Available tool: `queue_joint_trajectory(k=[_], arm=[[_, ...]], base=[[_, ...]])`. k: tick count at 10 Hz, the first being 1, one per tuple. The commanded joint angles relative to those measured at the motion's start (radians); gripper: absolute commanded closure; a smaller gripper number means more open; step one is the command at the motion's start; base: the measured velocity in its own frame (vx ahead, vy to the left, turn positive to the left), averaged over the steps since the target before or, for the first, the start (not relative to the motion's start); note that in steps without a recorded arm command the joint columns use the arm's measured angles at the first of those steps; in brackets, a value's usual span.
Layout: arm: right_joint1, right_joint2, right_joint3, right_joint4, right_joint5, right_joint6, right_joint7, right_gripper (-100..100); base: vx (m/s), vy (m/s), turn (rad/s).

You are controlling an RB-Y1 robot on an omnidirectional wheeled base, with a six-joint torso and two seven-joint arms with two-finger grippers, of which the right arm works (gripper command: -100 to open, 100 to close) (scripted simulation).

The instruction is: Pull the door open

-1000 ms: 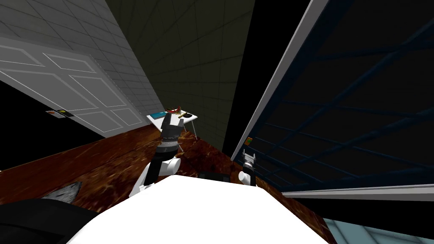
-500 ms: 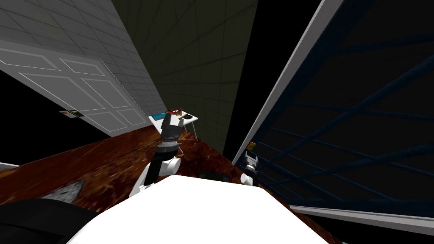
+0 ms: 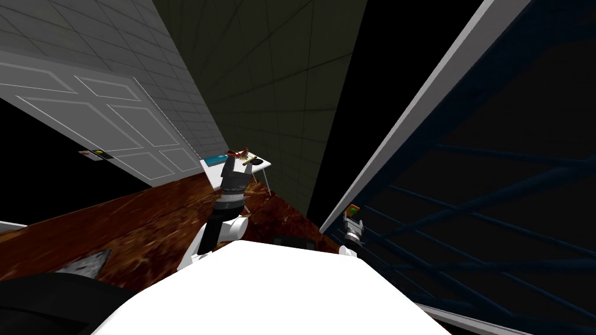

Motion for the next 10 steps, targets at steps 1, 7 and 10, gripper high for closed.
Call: queue_joint_trajectory(k=[1,7,10], arm=[[0.02,-0.03,0.003,0.005,-0.003,-0.009,-0.041,-100],[0.028,-0.061,0.011,0.044,-0.004,-0.027,-0.093,100],[0.028,-0.061,0.011,0.044,-0.004,-0.027,-0.093,100]], base=[[0.149,-0.014,0.051],[0.078,-0.005,0.015],[-0.004,-0.002,0.002]])
